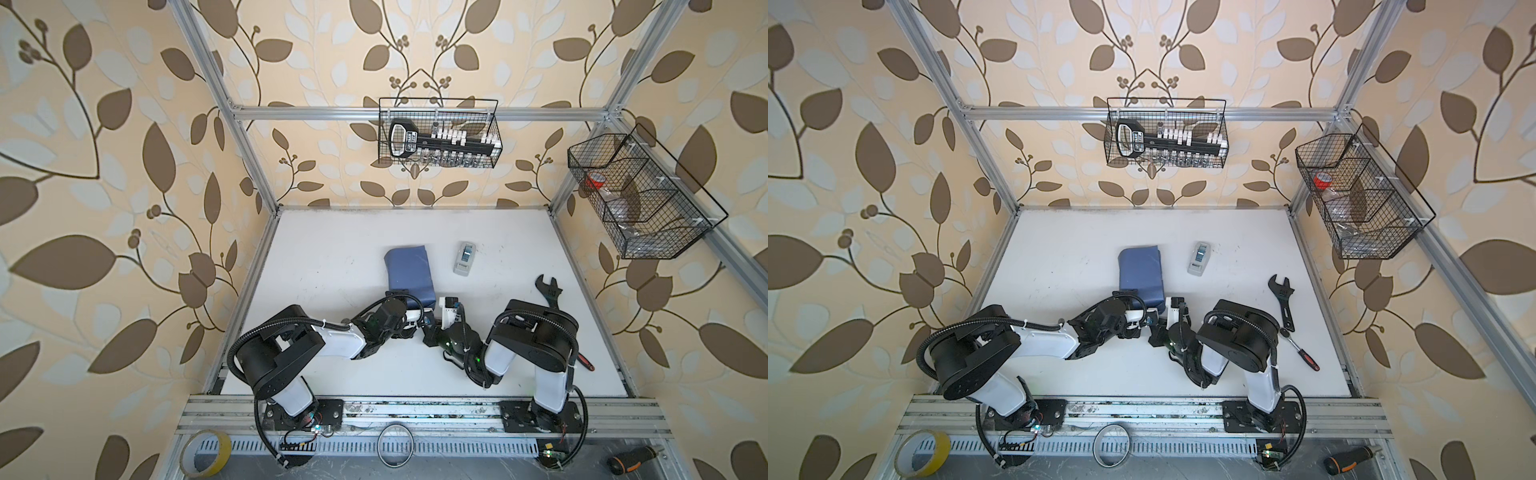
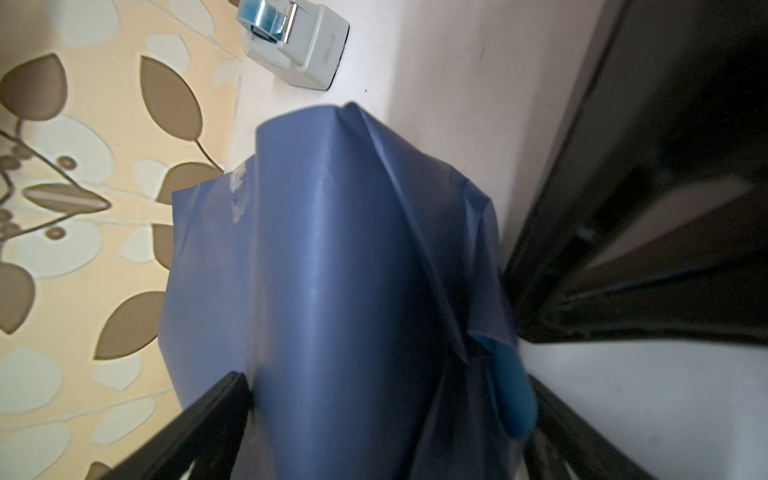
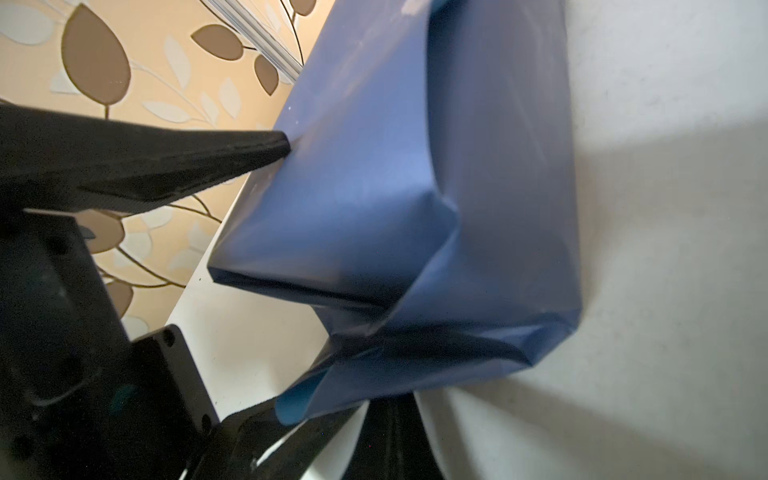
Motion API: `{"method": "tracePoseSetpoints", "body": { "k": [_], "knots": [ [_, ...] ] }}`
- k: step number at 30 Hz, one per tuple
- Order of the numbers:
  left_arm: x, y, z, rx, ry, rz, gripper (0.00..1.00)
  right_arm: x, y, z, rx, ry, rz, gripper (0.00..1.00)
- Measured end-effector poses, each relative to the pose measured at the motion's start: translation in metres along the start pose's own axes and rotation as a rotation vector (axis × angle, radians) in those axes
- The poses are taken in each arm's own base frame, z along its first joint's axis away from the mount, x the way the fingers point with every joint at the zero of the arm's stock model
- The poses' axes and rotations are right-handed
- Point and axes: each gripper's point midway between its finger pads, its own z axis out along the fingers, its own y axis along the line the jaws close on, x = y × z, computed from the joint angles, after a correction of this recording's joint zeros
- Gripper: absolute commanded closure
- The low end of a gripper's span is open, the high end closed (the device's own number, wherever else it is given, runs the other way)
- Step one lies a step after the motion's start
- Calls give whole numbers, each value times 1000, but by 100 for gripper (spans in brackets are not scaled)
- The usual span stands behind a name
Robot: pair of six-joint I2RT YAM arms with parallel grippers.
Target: Wrap the gift box in paper
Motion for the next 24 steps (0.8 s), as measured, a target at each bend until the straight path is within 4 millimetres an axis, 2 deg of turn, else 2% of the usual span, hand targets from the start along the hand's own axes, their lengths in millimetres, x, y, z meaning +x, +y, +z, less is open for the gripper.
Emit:
{"method": "tracePoseSetpoints", "body": {
  "k": [16, 19, 24],
  "knots": [
    [2, 16, 1, -3, 13, -62, 28, 0, -9, -9, 24, 7, -14, 95],
    [3, 18, 2, -5, 14, -66, 30, -3, -16, -15, 39, 3, -21, 90],
    [3, 21, 2, -9, 15, -72, 36, -14, -37, -27, 77, -21, -21, 70]
  ]
}}
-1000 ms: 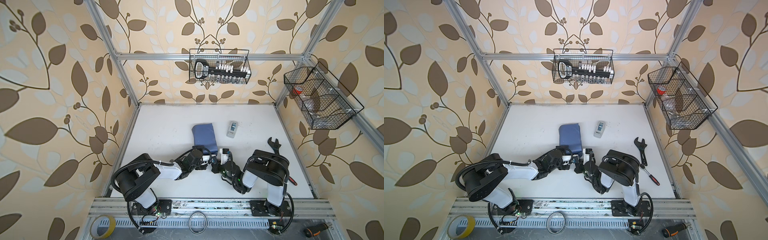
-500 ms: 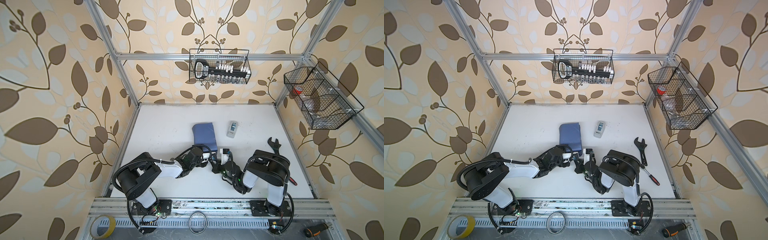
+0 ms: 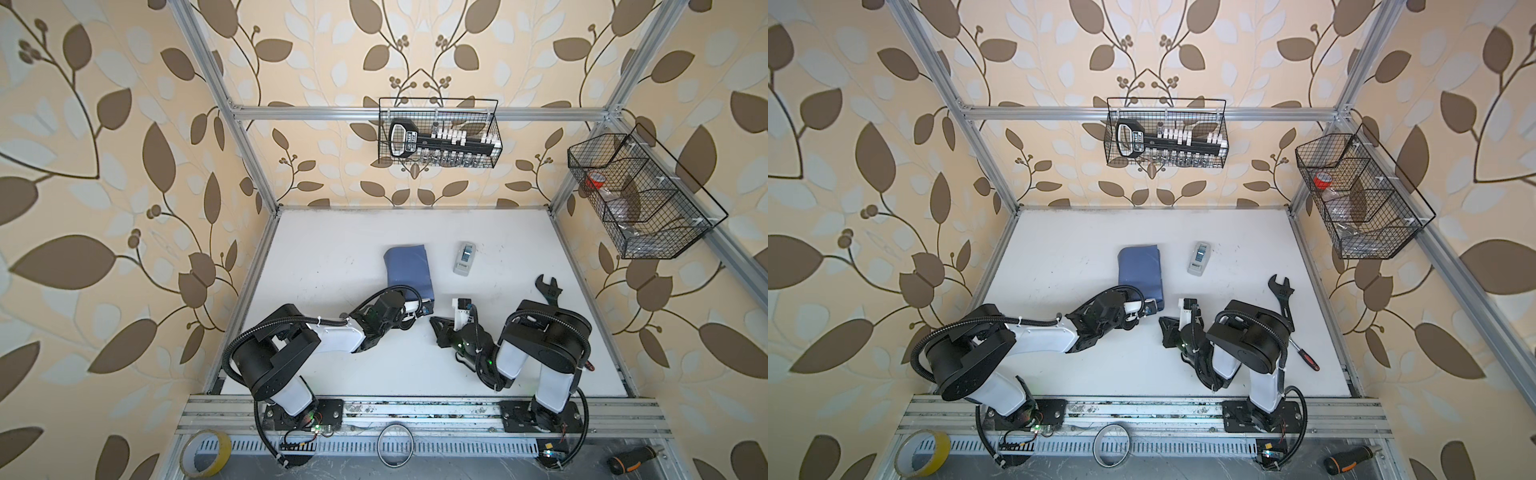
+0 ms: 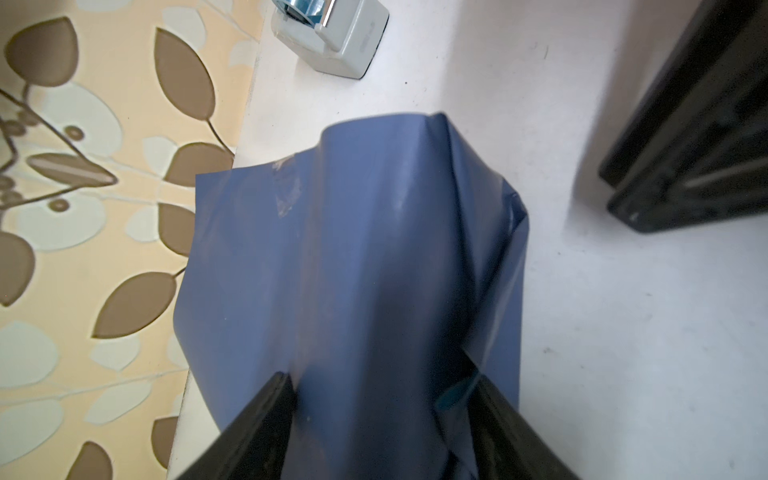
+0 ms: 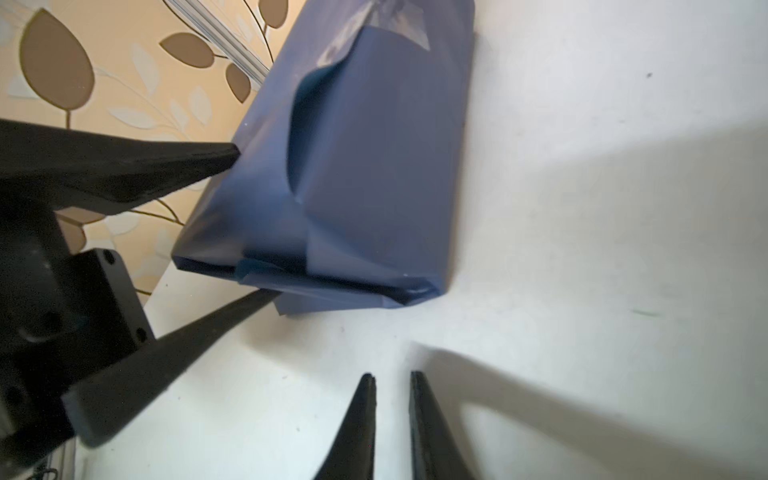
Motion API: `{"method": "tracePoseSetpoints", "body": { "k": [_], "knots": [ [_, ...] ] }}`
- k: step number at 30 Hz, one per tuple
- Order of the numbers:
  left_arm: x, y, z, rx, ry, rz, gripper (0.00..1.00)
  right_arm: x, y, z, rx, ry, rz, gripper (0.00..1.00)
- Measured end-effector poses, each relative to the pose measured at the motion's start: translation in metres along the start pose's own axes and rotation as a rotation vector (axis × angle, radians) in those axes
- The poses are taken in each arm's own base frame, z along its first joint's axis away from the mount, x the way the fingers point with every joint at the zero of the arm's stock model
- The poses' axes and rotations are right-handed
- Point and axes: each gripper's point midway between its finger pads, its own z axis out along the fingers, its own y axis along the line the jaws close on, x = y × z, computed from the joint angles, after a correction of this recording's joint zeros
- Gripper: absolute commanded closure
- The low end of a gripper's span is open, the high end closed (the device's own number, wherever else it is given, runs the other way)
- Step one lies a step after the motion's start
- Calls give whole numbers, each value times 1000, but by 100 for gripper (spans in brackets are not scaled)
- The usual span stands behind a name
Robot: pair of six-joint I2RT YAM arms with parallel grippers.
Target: Wrap the gift box in paper
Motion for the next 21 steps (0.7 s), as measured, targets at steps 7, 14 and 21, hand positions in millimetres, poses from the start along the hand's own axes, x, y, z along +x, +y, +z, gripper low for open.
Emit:
{"method": "tracePoseSetpoints", "body": {
  "k": [7, 14, 21],
  "knots": [
    [-1, 3, 1, -4, -6, -10, 44, -9, -4, -6, 12, 4, -35, 44],
    [-2, 5, 1, 1, -14, -19, 46, -12, 2, 4, 36, 51, -134, 21],
    [-2, 6, 2, 9, -17, -29, 46, -15, 3, 16, 70, 78, -249, 21]
  ]
}}
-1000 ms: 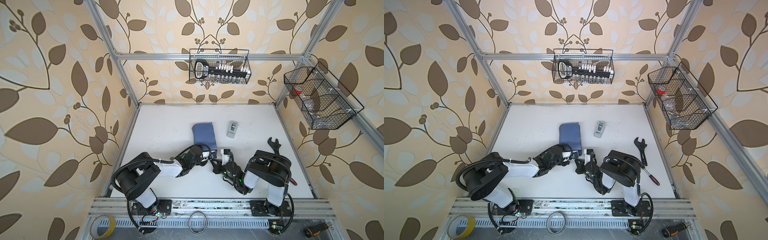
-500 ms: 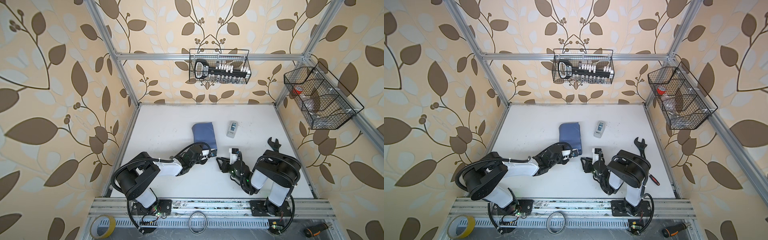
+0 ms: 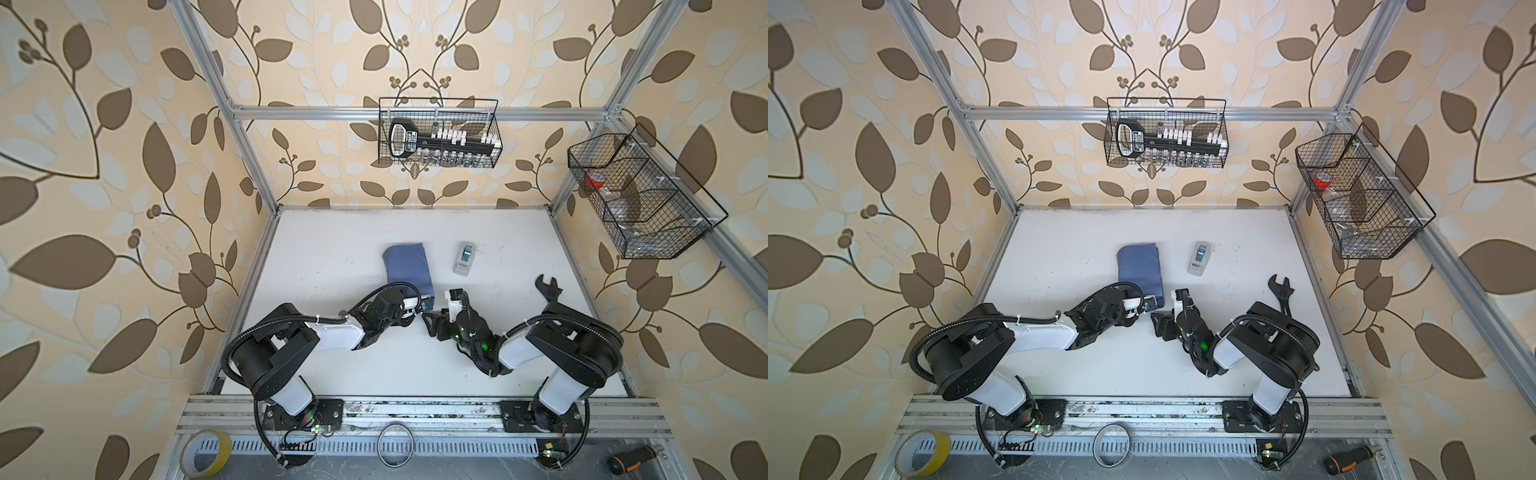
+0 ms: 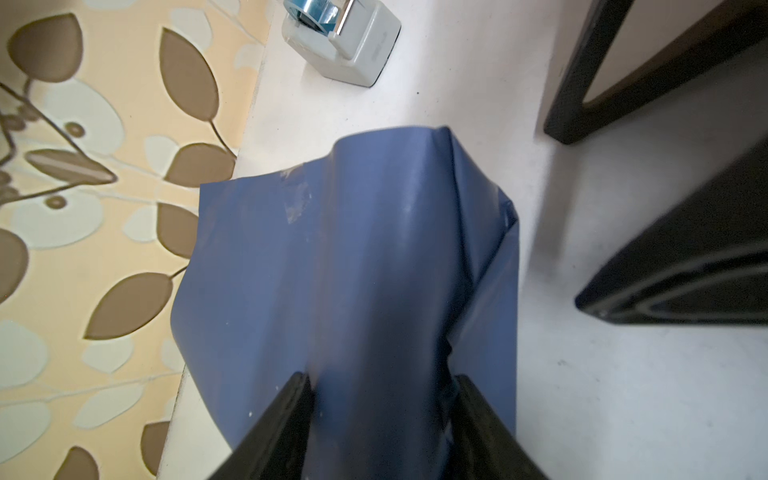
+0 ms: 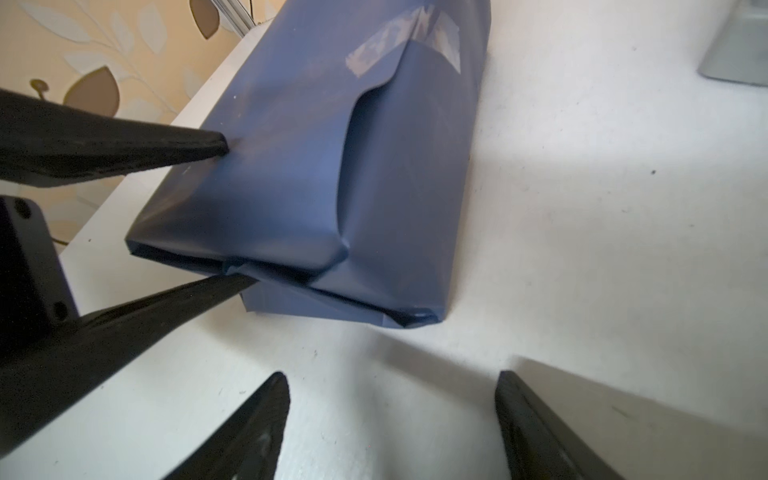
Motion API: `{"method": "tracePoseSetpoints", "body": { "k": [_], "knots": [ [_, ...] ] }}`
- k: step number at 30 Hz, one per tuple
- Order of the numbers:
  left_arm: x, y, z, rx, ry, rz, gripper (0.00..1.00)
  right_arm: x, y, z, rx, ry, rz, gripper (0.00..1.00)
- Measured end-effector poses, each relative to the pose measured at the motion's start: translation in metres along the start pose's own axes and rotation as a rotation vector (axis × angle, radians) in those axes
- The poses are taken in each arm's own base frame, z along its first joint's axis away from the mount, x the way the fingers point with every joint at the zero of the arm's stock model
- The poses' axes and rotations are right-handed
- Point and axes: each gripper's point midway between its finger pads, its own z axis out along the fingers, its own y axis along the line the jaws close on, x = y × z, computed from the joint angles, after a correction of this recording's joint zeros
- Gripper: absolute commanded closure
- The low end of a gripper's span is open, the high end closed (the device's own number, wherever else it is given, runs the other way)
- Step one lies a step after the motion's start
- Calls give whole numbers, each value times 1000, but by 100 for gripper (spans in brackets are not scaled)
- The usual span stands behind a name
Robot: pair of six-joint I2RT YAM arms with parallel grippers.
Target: Wrap the gift box in paper
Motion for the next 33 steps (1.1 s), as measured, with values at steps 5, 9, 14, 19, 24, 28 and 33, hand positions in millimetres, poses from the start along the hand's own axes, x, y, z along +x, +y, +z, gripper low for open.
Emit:
{"method": "tracePoseSetpoints", "body": {
  "k": [5, 9, 14, 19, 24, 28, 33],
  "knots": [
    [0, 0, 0, 2, 1, -4, 46, -9, -3, 9, 28, -6, -64, 23],
    [0, 1, 0, 7, -3, -10, 46, -11, -12, 16, 48, -8, -88, 25],
    [-1, 0, 0, 13, -5, -12, 47, -11, -12, 19, 35, -12, -98, 26],
    [-1, 1, 0, 16, -3, -14, 44, -12, -10, 23, 29, -15, -99, 28],
    [-1, -2, 0, 29, -1, -22, 32, -14, -8, 27, 26, -19, -97, 31],
    [0, -4, -1, 42, 4, -32, 22, -16, -6, 28, 22, -25, -94, 32],
    [-1, -5, -9, 57, -2, -58, 9, -18, -6, 28, 20, -29, -92, 33]
  ]
}}
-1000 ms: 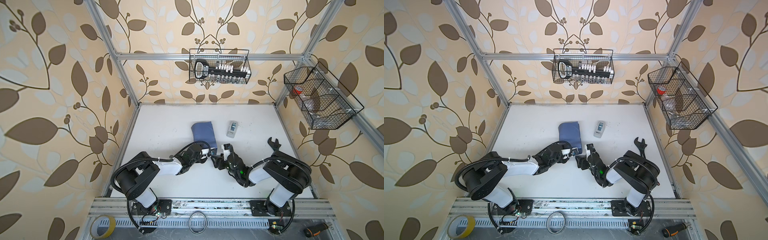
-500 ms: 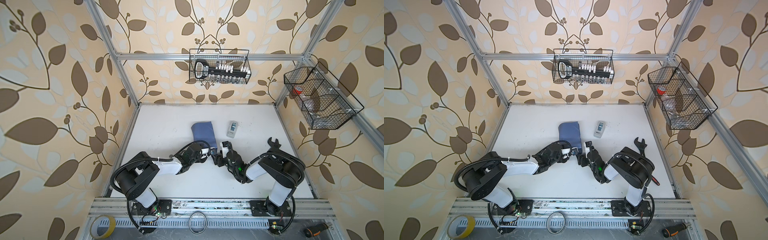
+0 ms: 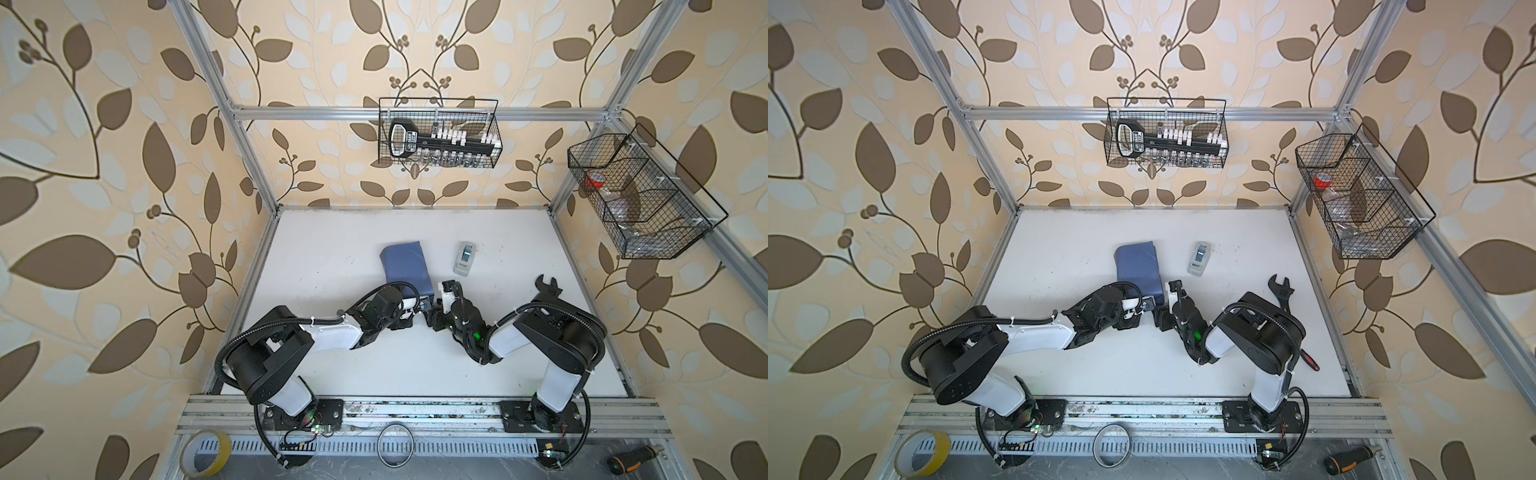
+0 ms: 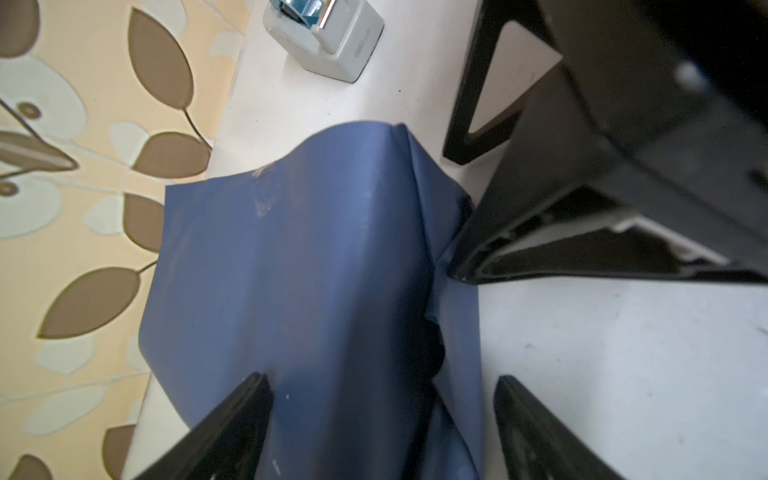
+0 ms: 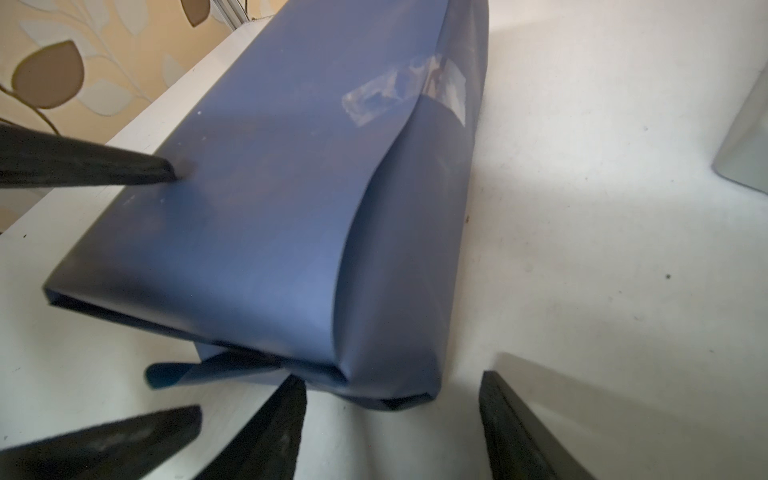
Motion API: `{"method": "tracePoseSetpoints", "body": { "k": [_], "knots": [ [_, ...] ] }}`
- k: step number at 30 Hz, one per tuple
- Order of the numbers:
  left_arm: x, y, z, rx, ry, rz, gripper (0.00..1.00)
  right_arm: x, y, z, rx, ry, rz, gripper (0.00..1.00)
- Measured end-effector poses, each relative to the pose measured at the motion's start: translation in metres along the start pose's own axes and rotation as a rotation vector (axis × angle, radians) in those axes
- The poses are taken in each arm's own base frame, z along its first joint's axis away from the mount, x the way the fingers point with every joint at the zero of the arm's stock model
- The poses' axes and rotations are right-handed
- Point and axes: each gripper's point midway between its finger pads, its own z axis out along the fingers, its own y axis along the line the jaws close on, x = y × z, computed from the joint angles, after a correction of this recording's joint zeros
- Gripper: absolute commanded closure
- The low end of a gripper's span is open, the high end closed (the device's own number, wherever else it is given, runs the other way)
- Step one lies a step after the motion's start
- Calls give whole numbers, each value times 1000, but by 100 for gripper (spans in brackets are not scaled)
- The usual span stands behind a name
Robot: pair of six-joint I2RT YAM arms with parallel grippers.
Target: Wrap the gift box in paper
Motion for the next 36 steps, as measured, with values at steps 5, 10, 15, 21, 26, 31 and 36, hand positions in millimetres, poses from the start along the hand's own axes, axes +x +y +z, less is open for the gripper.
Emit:
{"method": "tracePoseSetpoints", "body": {
  "k": [5, 10, 15, 21, 26, 31, 36],
  "knots": [
    [-8, 11, -21, -42, -52, -72, 6, -1, 0, 0, -1, -4, 1, 33],
    [-13, 20, -40, -89, -112, -202, 3, -1, 0, 1, -2, -6, 3, 34],
    [-4, 12, -43, -80, -112, -314, 1, -1, 1, 2, -3, -7, 6, 34],
    [-11, 22, -53, -97, -150, -476, 1, -1, 1, 2, -4, -9, 10, 35],
    [-7, 16, -55, -74, -165, -646, 2, -2, 1, 2, -5, -12, 12, 35],
    [13, -3, -49, -28, -72, -714, 16, -2, 1, 2, -6, -13, 15, 35],
    [9, -12, -50, 41, -43, -698, 36, -2, 1, 2, -5, -12, 18, 35]
  ]
}}
